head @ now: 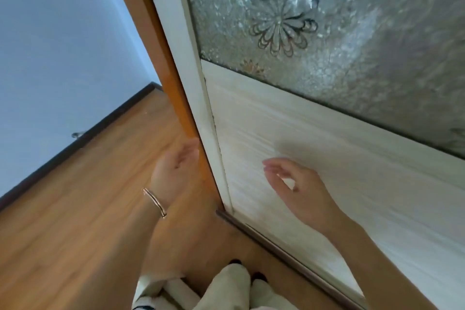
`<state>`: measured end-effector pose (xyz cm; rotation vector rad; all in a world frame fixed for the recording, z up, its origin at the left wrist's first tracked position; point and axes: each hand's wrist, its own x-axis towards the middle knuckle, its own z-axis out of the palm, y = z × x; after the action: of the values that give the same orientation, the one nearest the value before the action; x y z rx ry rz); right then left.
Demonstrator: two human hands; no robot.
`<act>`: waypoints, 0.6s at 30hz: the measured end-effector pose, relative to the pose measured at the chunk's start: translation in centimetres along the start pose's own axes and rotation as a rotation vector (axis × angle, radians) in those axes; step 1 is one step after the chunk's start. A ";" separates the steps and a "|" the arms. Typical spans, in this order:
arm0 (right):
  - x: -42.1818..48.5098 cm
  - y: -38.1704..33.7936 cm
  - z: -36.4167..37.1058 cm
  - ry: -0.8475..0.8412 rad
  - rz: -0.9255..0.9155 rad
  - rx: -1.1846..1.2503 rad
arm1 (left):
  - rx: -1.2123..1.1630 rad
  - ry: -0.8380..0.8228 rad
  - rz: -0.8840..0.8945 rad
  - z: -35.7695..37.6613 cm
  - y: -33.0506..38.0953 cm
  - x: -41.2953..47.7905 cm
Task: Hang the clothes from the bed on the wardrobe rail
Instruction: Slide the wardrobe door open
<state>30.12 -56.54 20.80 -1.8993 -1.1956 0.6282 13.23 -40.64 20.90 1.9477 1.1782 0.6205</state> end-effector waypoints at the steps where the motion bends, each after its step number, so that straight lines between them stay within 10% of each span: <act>1: 1.0 -2.6 -1.1 0.100 -0.231 -0.120 | -0.035 0.031 0.096 -0.6 2.3 0.8; 5: 4.8 -10.1 -4.9 0.594 -0.870 -0.539 | -0.178 0.381 0.433 -3.3 8.8 4.8; 18: 9.0 -12.9 -6.7 1.000 -0.758 -1.207 | -0.326 0.434 0.543 -3.5 14.7 8.5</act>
<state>32.42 -47.65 35.29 -1.8520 -1.4709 -1.5851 22.20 -35.93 35.01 1.8929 0.7073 1.4813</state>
